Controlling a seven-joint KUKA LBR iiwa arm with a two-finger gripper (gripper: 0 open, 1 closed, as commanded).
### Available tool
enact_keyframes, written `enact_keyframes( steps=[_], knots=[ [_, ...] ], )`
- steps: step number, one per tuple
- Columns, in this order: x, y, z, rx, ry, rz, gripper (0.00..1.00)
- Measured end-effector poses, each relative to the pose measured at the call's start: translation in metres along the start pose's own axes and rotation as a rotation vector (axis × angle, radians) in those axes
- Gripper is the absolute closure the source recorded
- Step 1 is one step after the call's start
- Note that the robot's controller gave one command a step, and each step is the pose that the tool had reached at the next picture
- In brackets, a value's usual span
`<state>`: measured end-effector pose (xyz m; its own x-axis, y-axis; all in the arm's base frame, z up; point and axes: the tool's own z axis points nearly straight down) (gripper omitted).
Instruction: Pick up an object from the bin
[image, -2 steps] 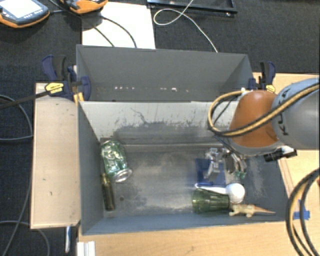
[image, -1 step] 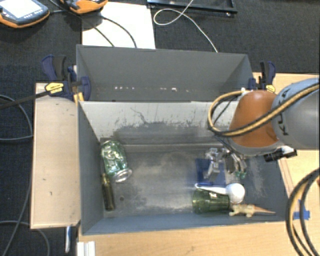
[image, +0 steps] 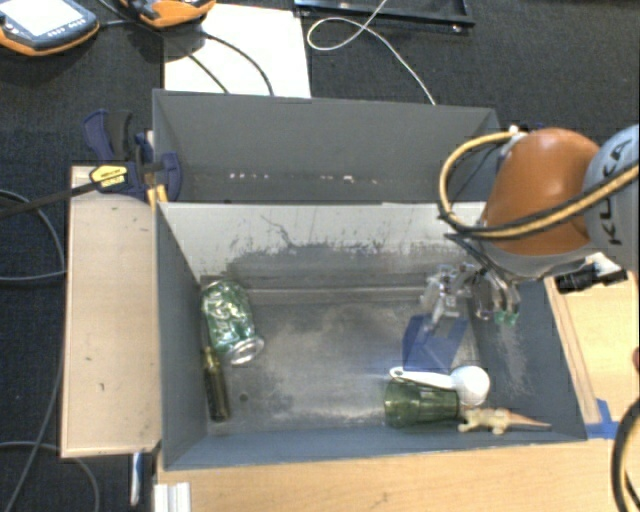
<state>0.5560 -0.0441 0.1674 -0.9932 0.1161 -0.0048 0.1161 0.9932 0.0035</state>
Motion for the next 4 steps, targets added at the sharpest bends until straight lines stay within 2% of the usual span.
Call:
enact_keyframes(
  steps=[1,2,3,4],
  knots=[
    [-0.019,-0.022,-0.022,0.001,-0.007,-0.016,1.0],
    [0.004,0.051,0.053,-0.003,0.006,0.01,1.0],
    [-0.004,-0.001,0.097,0.002,-0.006,0.055,1.0],
    [0.031,0.03,0.094,-0.006,-0.011,-0.006,1.0]
  ],
)
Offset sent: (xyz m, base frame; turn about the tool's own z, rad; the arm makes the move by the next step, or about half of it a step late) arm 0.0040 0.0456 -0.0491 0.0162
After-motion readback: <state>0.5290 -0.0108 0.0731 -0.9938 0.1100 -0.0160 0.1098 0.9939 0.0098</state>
